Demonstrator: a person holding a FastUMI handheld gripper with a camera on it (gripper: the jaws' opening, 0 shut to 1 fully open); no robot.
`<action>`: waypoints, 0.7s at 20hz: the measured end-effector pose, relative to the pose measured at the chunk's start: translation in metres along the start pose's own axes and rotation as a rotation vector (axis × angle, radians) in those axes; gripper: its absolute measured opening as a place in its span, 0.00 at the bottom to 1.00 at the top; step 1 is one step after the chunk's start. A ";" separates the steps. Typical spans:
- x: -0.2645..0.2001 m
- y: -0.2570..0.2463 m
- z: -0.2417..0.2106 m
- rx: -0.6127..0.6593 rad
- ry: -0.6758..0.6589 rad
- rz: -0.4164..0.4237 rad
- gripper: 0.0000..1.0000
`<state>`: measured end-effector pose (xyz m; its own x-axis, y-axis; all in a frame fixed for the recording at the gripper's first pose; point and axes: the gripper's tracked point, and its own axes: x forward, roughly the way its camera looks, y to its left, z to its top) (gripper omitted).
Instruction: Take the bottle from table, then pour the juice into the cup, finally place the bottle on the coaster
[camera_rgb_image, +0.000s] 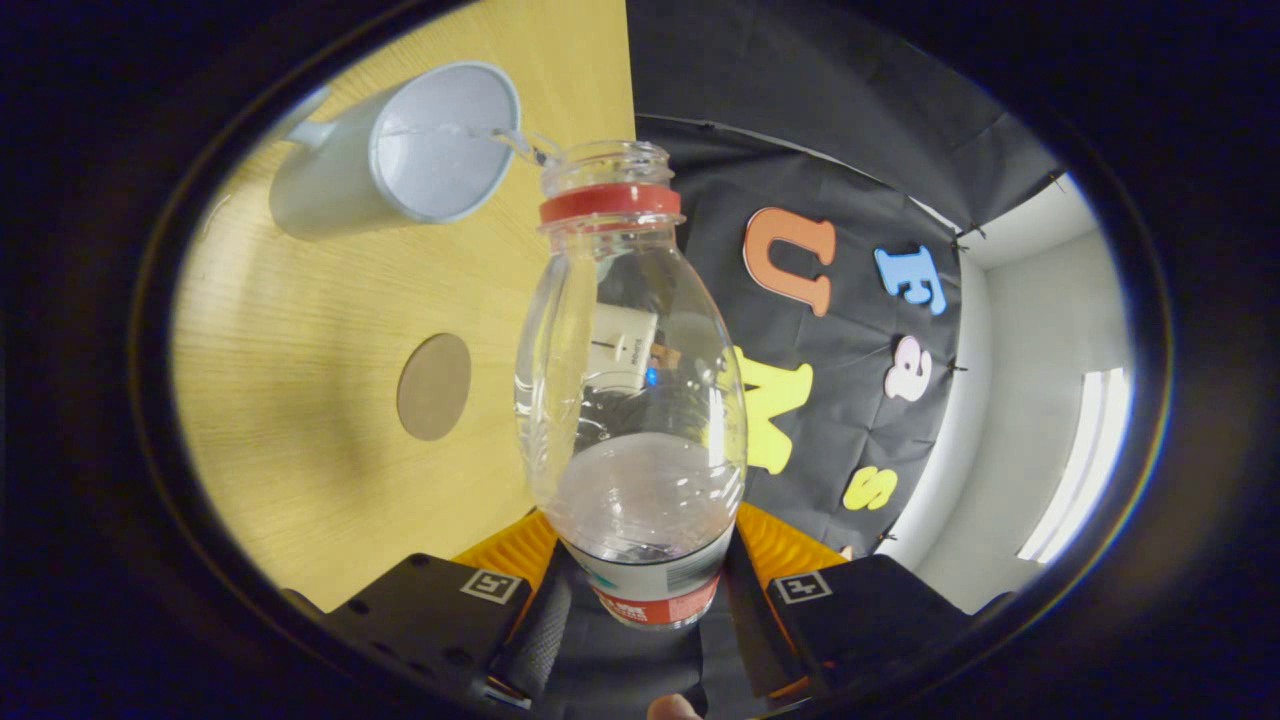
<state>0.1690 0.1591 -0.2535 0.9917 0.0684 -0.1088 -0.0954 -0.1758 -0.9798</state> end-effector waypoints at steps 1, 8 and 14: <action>0.000 -0.001 0.000 -0.006 0.000 -0.002 0.77; -0.004 -0.010 0.004 -0.040 -0.011 -0.015 0.77; -0.007 -0.023 0.004 -0.064 -0.014 -0.027 0.77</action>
<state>0.1643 0.1664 -0.2313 0.9925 0.0874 -0.0853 -0.0625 -0.2359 -0.9698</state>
